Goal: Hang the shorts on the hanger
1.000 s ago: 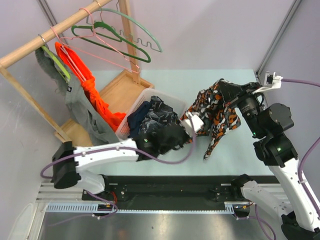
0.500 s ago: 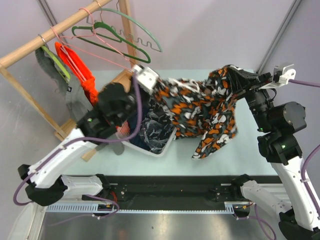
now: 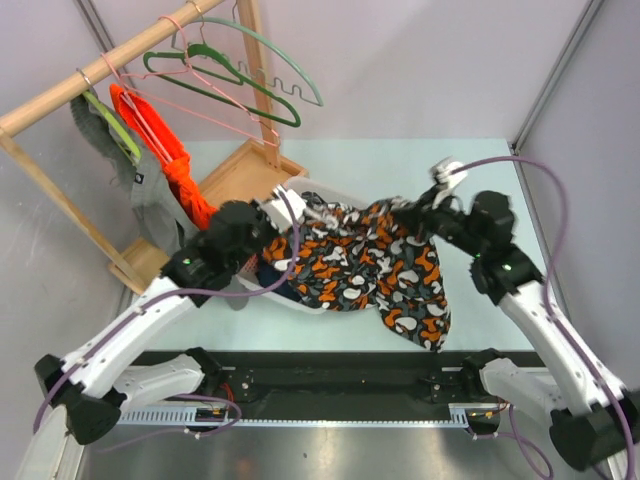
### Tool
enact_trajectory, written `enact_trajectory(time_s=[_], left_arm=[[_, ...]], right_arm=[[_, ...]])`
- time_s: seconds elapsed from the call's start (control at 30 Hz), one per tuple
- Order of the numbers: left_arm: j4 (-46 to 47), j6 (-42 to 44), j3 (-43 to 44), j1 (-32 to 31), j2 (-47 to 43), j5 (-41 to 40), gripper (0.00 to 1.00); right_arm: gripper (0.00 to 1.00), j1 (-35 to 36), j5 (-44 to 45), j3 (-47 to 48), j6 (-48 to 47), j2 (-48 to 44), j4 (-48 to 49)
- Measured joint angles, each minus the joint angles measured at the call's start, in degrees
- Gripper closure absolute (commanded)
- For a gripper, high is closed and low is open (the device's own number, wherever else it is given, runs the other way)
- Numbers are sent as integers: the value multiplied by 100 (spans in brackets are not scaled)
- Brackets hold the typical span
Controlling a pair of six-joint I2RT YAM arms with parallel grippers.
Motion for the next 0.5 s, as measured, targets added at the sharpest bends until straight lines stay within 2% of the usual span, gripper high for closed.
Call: enact_trajectory(time_s=[0.03,0.13,0.27,0.33,0.4,0.47,0.5], left_arm=[[-48,66,-514,160,55,116,100],[-129,219,-1300,299,105,374,100],[-155,490,-2273,319,107,859,100],[-186,584,-2474,319,107,1019,98],[-240,632,-2533,319,105,1145,92],[-308,625,-2494,323,94,1259,95],[-378,603,-2439,326,85,1292,100]], right_arm=[[100,-15,-232,-323,-26,229,-74],[100,-33,-581,-769,-70,837,-315],[100,-61,-925,-990,-127,1528,-697],[100,-116,-1025,-988,-138,1626,-710],[100,-208,-1086,-977,-144,1633,-721],[100,-365,-1180,-898,-122,1633,-734],[100,-442,-1213,-841,-94,1633,-734]])
